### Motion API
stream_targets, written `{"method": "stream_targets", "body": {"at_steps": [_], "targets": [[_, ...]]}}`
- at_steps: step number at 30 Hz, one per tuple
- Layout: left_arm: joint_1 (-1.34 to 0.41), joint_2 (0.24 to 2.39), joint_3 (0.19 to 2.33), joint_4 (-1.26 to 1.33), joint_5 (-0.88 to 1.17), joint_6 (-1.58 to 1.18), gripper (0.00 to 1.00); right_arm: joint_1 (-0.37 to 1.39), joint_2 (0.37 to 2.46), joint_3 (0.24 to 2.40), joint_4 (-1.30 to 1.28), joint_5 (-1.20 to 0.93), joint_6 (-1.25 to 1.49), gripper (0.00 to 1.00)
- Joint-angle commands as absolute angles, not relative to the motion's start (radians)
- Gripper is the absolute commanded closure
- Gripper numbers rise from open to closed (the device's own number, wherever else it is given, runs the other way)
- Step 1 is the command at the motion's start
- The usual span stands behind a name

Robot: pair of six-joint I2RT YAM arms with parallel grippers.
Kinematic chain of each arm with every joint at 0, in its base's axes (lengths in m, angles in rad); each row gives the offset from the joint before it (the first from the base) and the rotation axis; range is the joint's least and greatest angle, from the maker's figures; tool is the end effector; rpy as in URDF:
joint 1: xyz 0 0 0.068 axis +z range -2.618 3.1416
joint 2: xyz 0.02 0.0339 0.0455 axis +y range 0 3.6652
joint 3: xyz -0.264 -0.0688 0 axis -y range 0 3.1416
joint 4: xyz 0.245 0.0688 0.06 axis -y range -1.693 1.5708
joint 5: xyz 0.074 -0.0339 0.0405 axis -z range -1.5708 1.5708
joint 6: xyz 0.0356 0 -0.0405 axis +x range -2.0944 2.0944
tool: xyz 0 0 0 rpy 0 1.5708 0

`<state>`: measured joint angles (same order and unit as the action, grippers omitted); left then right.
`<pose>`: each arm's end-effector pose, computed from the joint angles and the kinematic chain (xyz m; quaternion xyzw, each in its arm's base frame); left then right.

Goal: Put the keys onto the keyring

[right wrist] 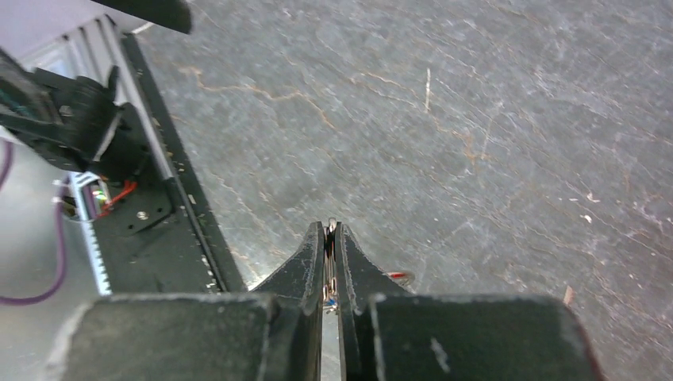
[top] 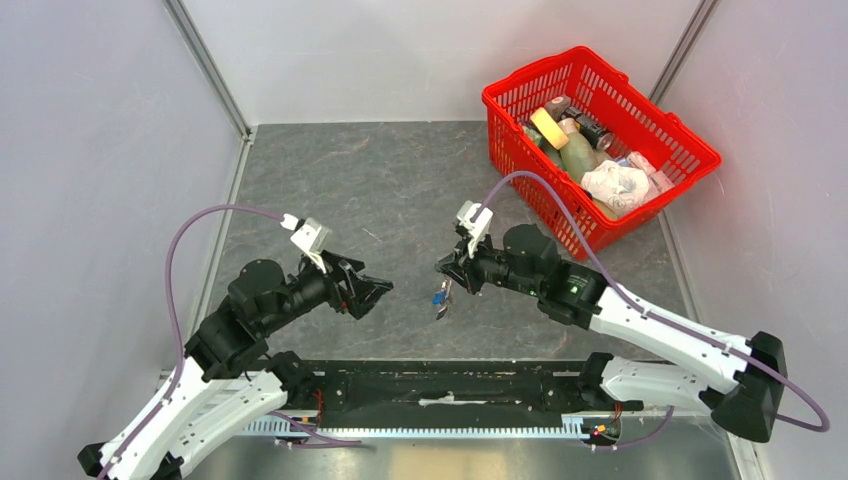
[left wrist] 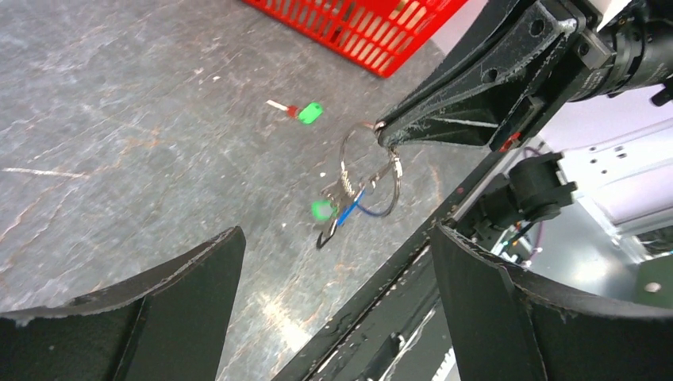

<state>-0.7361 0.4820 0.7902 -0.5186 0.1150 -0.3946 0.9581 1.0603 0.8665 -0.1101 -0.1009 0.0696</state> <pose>0.0775 -0.0757 0.3445 0.1675 0.7587 -0.3741 0.5063 0.1393 0.2044 0.3228 -0.3729 0.7140 0.3260 0.4948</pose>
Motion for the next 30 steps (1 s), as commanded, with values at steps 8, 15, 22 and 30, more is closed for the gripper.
{"method": "stream_targets", "body": {"at_steps": [8,15,22,30], "targets": [[-0.733,0.474,0.761,-0.247,0.305,-0.489,0.06,0.96,0.929,0.981,-0.107,-0.309,0.225,0.99],[-0.733,0.414,0.718,-0.105,0.423,-0.54,0.06,0.96,0.907,1.069,-0.128,-0.483,0.276,0.97],[-0.733,0.375,0.681,0.07,0.531,-0.615,0.06,0.96,0.954,1.166,-0.077,-0.702,0.39,0.96],[-0.733,0.355,0.618,0.315,0.604,-0.718,0.06,0.96,1.024,1.193,0.16,-0.838,0.618,0.97]]}}
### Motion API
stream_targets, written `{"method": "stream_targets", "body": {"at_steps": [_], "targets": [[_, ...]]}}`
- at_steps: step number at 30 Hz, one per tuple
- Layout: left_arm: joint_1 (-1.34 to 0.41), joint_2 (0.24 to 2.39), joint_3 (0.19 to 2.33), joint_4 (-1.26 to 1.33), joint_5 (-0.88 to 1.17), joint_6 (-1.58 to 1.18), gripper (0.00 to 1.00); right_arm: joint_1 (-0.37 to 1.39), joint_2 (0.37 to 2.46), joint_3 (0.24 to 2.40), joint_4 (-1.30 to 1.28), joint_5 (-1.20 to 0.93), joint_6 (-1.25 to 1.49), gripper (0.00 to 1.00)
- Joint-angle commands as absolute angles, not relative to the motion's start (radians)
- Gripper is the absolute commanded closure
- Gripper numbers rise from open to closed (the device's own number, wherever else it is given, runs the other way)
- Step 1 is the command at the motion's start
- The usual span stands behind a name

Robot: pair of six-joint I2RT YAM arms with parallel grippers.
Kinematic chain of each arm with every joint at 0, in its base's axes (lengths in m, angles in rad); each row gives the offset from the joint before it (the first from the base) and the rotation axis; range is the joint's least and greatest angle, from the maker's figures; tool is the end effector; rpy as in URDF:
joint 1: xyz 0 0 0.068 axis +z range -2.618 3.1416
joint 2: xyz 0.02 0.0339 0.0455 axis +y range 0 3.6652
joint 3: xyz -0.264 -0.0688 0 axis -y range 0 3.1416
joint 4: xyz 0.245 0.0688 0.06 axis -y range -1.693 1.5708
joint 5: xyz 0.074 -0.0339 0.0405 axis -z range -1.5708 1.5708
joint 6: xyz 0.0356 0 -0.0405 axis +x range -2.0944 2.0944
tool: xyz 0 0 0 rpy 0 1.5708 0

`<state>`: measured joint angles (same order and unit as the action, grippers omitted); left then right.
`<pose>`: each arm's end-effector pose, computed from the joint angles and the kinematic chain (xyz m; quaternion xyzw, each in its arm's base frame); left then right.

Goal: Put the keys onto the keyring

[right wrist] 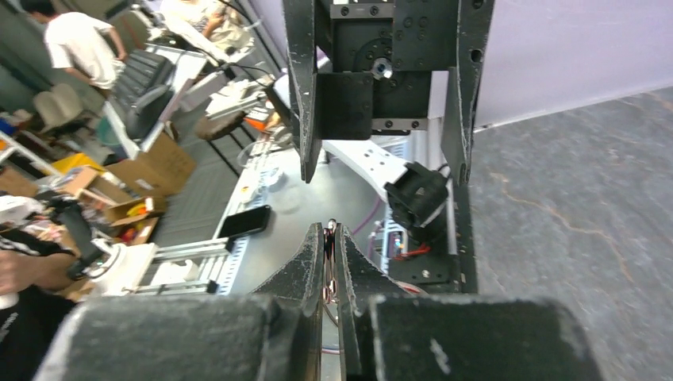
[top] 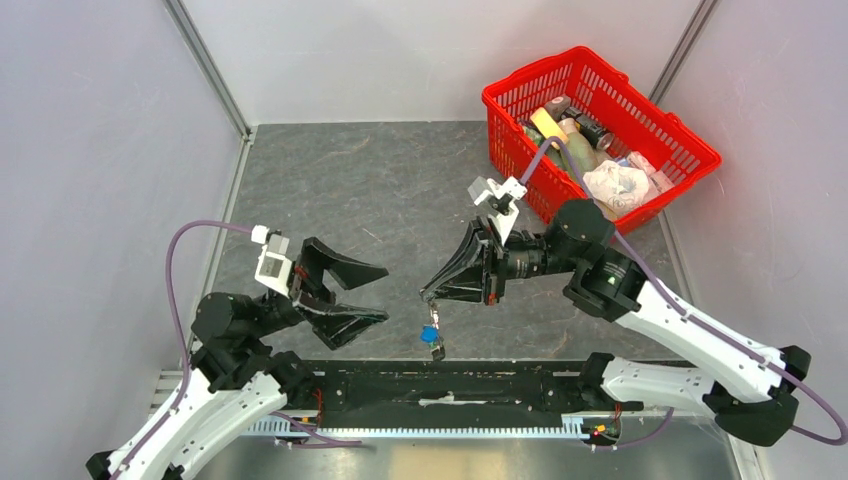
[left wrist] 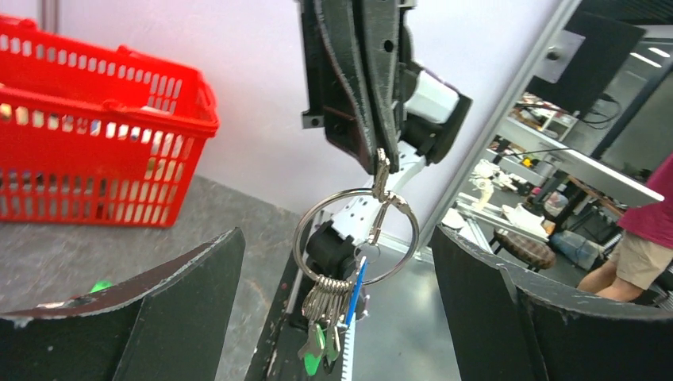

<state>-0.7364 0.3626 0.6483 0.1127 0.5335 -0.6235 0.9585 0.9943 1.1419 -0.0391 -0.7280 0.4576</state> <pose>0.0529 -0.0724 0.3744 0.2493 0.5204 -0.6186 0.5332 0.1011 0.1851 0.4411 -0.4114 0.5388 0.6330 0.3738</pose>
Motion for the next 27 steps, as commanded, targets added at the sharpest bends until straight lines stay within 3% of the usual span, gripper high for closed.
{"method": "stream_targets", "body": {"at_steps": [1,7,16,27], "targets": [[-0.733,0.358,0.613,0.35,0.612,-0.734,0.06,0.961,1.036,1.194,0.197,-0.85,0.65,0.97],[-0.733,0.374,0.588,0.51,0.662,-0.8,0.07,0.96,1.126,1.213,0.427,-0.9,0.849,1.0],[-0.733,0.361,0.569,0.536,0.664,-0.815,0.08,0.96,1.173,1.265,0.426,-0.862,0.862,1.0],[-0.733,0.426,0.574,0.628,0.664,-0.807,0.09,0.96,1.216,1.242,0.6,-0.889,0.993,1.0]]}}
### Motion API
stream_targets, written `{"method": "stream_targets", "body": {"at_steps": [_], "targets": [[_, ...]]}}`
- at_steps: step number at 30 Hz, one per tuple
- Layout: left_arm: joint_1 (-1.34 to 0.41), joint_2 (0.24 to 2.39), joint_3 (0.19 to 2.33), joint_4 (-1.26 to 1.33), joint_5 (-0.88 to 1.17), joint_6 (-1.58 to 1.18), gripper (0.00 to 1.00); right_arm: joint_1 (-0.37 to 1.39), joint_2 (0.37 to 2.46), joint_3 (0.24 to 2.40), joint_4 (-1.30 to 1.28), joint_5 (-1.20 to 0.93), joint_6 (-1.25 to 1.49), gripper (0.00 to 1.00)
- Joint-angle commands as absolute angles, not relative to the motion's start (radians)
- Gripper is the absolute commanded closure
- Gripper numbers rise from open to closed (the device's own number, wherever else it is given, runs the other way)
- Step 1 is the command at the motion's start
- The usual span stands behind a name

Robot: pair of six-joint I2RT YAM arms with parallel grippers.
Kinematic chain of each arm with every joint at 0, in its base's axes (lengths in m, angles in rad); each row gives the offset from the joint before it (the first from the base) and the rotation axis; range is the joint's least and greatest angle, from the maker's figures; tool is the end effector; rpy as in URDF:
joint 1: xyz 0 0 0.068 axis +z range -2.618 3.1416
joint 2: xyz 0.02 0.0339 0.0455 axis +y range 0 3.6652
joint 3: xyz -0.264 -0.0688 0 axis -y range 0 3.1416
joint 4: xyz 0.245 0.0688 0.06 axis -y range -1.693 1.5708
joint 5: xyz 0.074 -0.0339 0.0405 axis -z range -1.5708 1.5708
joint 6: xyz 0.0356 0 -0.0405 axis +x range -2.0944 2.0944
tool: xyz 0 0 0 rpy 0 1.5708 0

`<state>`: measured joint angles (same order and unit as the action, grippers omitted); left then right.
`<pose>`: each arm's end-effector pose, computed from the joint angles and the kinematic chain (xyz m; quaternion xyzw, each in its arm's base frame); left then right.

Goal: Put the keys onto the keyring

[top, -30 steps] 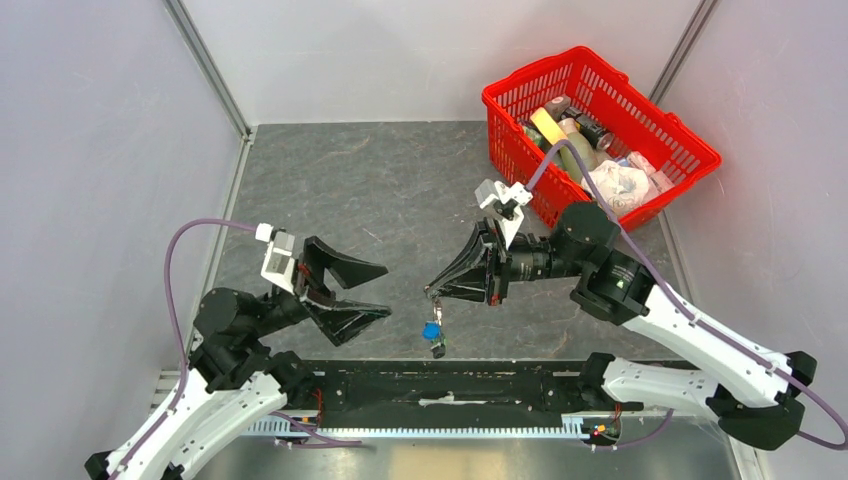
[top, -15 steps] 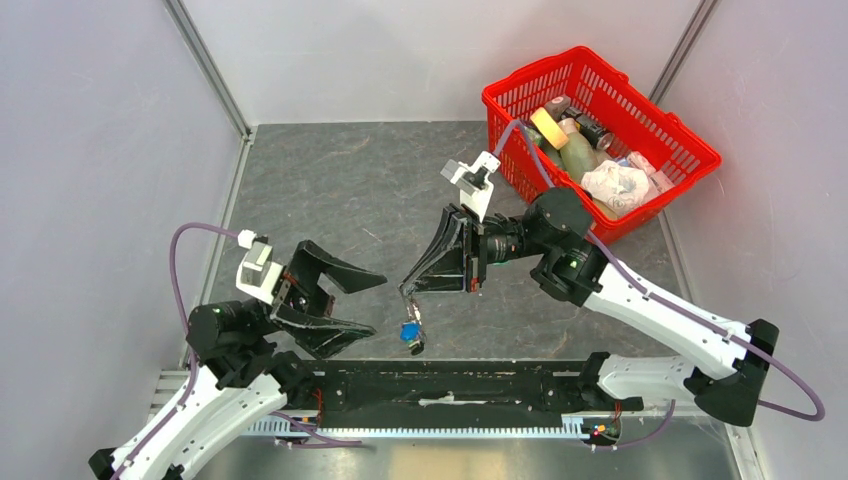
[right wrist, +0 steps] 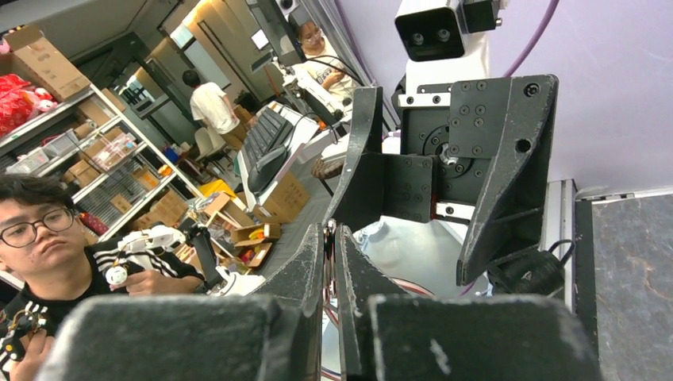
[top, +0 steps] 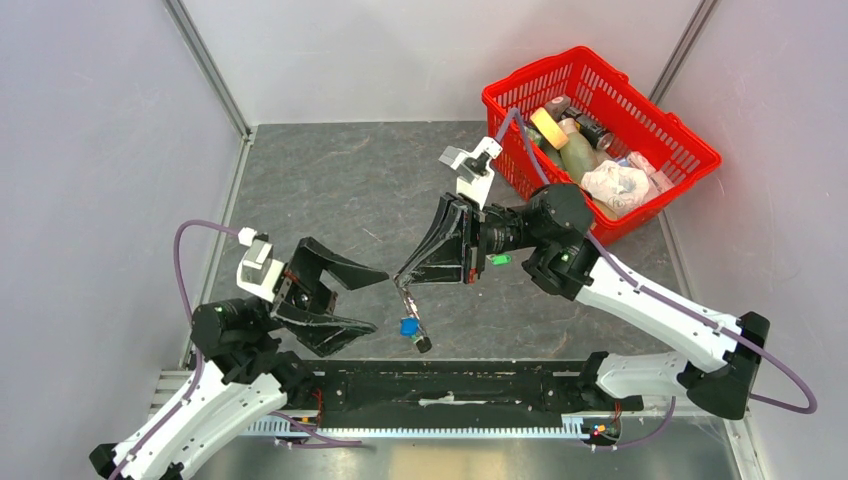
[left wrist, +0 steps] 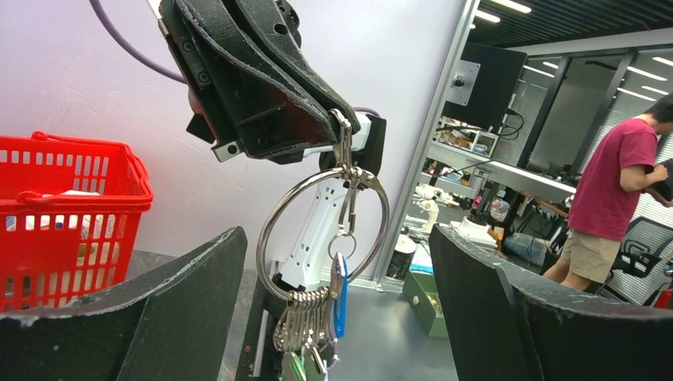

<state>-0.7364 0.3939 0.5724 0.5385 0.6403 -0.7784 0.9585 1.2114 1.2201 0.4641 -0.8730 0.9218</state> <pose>0.0479 -0.0722 0.3848 0.2782 0.3989 -0.6883 0.5383 0.1259 0.2267 0.4669 -0.3693 0.4662 0.7545 0.2777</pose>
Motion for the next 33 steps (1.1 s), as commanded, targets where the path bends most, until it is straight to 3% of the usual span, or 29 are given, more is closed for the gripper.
{"method": "stream_targets", "body": {"at_steps": [1,16,33], "targets": [[-0.733,0.433,0.576,0.633,0.664,-0.804,0.09,0.96,1.219,1.238,0.617,-0.892,1.005,1.0],[-0.733,0.476,0.662,0.546,0.637,-0.636,0.09,0.971,1.256,1.171,0.823,-0.922,1.176,1.0],[-0.733,0.569,0.673,0.722,0.777,-0.674,0.09,0.977,1.297,1.175,0.961,-0.926,1.308,1.0]]}}
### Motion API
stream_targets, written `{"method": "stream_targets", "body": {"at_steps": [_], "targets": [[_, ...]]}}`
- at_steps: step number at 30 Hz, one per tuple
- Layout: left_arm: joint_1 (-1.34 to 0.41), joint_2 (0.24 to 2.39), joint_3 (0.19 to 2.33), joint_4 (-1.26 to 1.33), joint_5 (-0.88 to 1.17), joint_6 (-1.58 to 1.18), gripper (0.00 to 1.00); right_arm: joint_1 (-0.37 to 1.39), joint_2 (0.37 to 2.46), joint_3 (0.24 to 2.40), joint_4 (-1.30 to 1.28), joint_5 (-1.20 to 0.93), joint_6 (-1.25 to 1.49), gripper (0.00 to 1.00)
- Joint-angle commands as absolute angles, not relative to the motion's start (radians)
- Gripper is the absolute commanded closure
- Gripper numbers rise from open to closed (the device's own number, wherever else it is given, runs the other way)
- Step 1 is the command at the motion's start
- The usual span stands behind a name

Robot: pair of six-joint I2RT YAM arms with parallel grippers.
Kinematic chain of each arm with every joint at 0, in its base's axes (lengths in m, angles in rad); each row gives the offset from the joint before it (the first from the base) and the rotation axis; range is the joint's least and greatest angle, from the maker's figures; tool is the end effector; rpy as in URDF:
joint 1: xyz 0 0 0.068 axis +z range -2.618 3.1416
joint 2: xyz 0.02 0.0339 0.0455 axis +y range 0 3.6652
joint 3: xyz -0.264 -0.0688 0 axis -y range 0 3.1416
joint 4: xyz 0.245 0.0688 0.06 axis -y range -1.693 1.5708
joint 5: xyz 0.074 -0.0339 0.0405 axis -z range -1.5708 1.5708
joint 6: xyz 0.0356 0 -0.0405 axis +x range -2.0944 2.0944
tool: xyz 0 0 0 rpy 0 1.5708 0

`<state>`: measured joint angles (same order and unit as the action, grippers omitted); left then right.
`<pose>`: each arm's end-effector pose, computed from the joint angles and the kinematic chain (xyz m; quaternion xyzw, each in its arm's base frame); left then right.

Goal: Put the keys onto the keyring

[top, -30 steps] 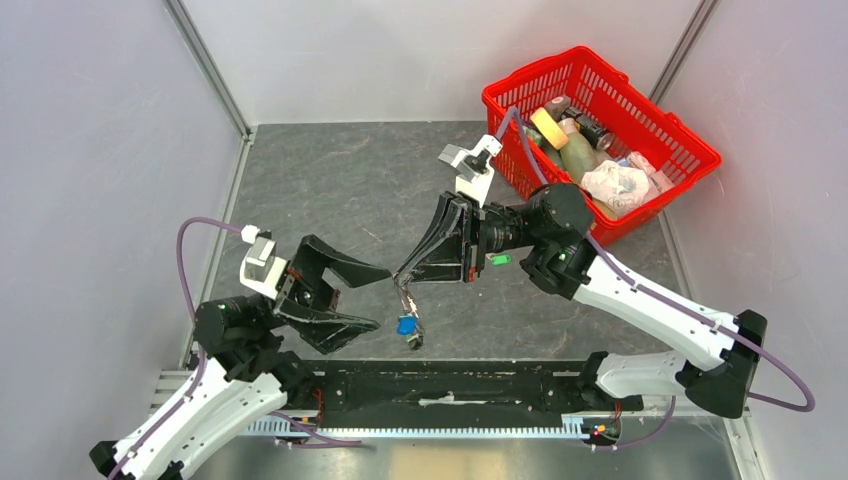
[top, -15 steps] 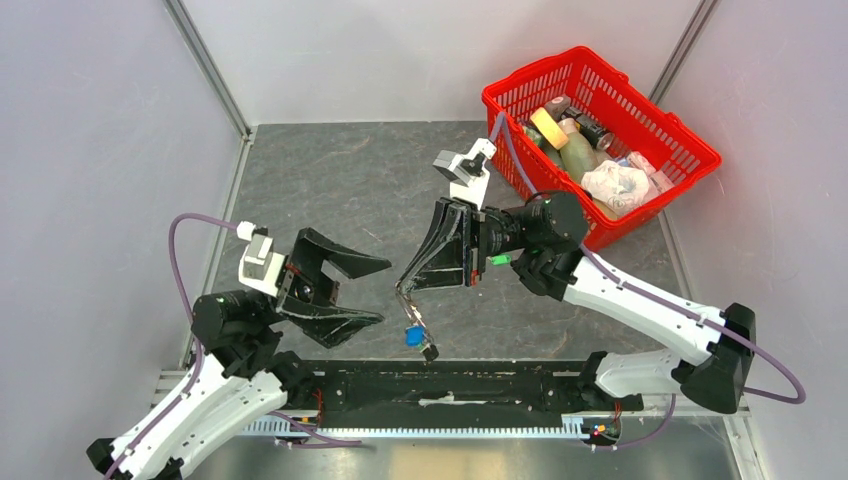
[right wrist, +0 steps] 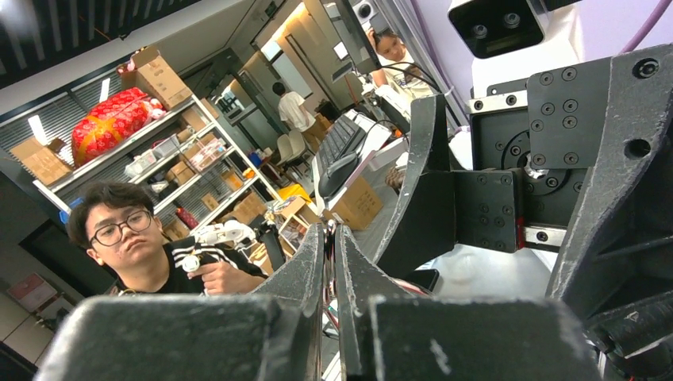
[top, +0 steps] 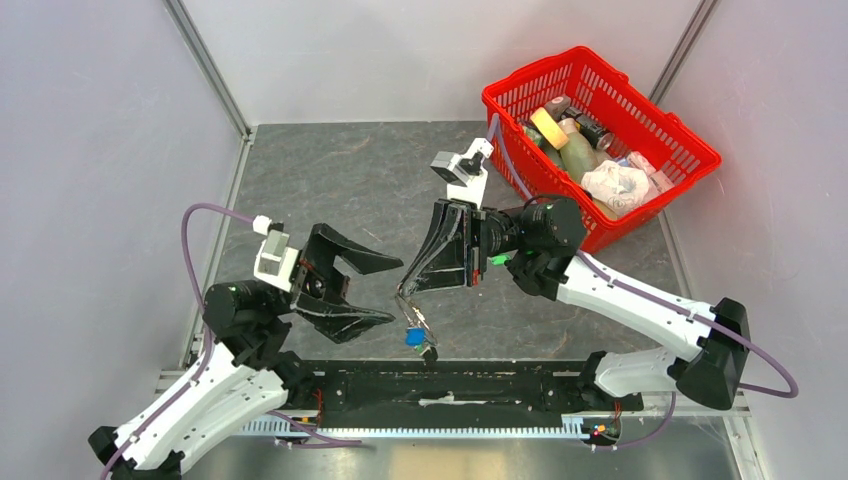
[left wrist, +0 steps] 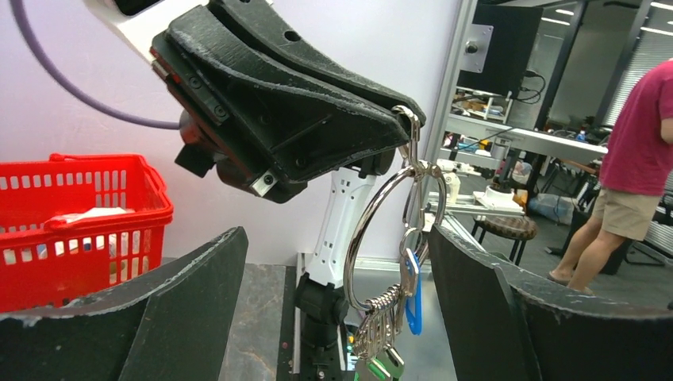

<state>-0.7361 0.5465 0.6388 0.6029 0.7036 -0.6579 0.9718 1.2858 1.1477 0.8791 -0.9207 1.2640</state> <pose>0.0665 -0.0913 0.3978 0.3274 0.3855 -0.6578 0.5581 0.1272 0.2367 0.4570 -0.3497 0.4165 0.8156 0.1977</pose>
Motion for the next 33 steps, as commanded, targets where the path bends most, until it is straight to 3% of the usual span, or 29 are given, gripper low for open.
{"method": "stream_targets", "body": {"at_steps": [1,11,16,29,31,32,33], "targets": [[-0.733,0.576,0.675,0.737,0.788,-0.681,0.09,0.977,1.302,1.174,0.975,-0.928,1.318,1.0],[-0.732,0.643,0.676,0.886,0.86,-0.765,0.1,0.977,1.341,1.186,1.046,-0.923,1.37,1.0],[-0.732,0.643,0.671,0.886,0.869,-0.762,0.17,0.977,1.347,1.196,1.051,-0.922,1.376,1.0],[-0.733,0.644,0.68,0.876,0.901,-0.769,0.65,0.977,1.355,1.216,1.076,-0.919,1.391,1.0],[-0.734,0.646,0.682,0.877,0.911,-0.773,0.81,0.979,1.353,1.218,1.077,-0.919,1.391,1.0],[-0.734,0.647,0.684,0.877,0.91,-0.774,0.97,0.979,1.354,1.219,1.077,-0.919,1.391,1.0],[-0.734,0.647,0.683,0.879,0.91,-0.774,0.98,0.979,1.356,1.218,1.078,-0.92,1.391,1.0]]}}
